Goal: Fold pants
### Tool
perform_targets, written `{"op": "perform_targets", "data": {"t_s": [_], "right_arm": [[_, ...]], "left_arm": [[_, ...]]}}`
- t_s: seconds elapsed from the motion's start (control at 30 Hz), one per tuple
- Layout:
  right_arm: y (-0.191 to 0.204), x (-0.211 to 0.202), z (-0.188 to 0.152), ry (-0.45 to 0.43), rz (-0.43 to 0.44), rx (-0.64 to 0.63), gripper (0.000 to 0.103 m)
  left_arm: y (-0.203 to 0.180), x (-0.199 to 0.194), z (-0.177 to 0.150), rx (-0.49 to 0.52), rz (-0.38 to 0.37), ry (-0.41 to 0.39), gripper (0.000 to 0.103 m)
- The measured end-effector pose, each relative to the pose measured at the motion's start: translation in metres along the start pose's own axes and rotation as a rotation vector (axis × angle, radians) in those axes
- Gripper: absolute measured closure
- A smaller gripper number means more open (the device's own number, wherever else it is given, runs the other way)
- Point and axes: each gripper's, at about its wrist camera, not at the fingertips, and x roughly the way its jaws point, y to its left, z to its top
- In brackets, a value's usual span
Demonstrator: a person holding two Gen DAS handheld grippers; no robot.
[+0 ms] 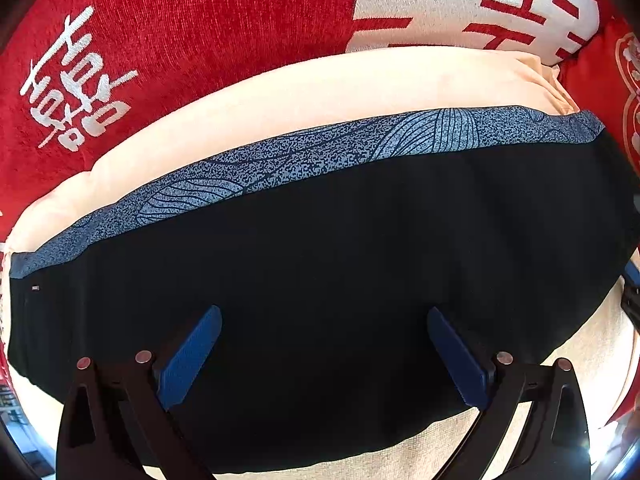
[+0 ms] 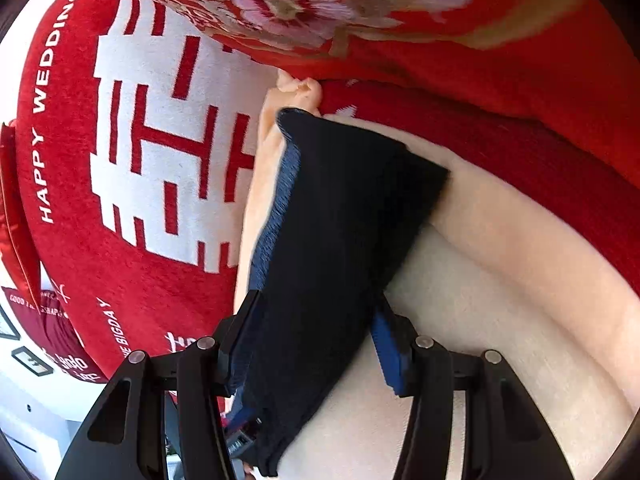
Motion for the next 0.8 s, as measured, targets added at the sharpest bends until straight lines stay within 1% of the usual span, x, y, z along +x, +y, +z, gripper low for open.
{"op": "perform_targets", "data": {"t_s": [0.13,0.2,0.23,0.3,0.37,0.43,0.47,0.5,0.53,0.57,0.6,0.63,0.7,0.8], "right_arm": [[0.012,0.016,0.004,-0.006,-0.006,-0.077,0.042],[0.018,0.023,0.005,-0.004,-0.003,-0.121,0.035],[0.021,0.026,0.005,-0.002,-0.007,-0.136,0.033],[0.027,0.029,0.005,0.009,-0.028,-0.142,0.028],[0.027,0.031,0.007,0.027,-0.045,-0.129,0.029],[0.022,0.031,0.011,0.041,-0.071,-0.088,0.04],[0.017,0.031,0.013,0.046,-0.084,-0.065,0.062],[0.005,0.03,0.014,0.055,-0.083,-0.018,0.088],[-0.002,0.029,0.014,0.057,-0.046,0.021,0.088],[-0.008,0.028,0.014,0.054,-0.017,0.051,0.089],[-0.007,0.026,0.013,0.051,-0.013,0.049,0.089],[-0.004,0.026,0.012,0.049,-0.02,0.032,0.089],[0.001,0.024,0.013,0.048,-0.001,0.019,0.089],[0.005,0.021,0.014,0.055,0.029,0.014,0.089]], "left_arm": [[-0.002,-0.001,0.0,0.004,0.004,-0.002,0.0],[-0.004,-0.002,0.0,-0.001,0.004,-0.003,0.0],[-0.004,-0.003,-0.001,-0.004,0.003,-0.002,0.0],[-0.004,-0.003,-0.001,-0.007,0.003,-0.001,0.0],[-0.002,-0.002,-0.001,-0.009,0.003,0.001,0.0],[-0.002,-0.002,0.0,-0.011,0.002,0.004,0.0],[0.0,-0.002,0.0,-0.009,0.002,0.004,0.0],[0.001,-0.003,0.001,-0.008,0.002,0.005,0.0],[0.001,-0.004,0.002,-0.005,0.002,0.005,0.002],[0.001,-0.006,0.003,-0.006,-0.005,0.004,0.008],[0.001,-0.01,0.004,-0.008,-0.026,0.0,0.024],[0.0,-0.016,0.006,-0.008,-0.047,-0.002,0.037],[-0.005,-0.024,0.01,0.004,-0.069,-0.017,0.043],[-0.015,-0.036,0.021,0.002,-0.141,-0.07,0.043]]}}
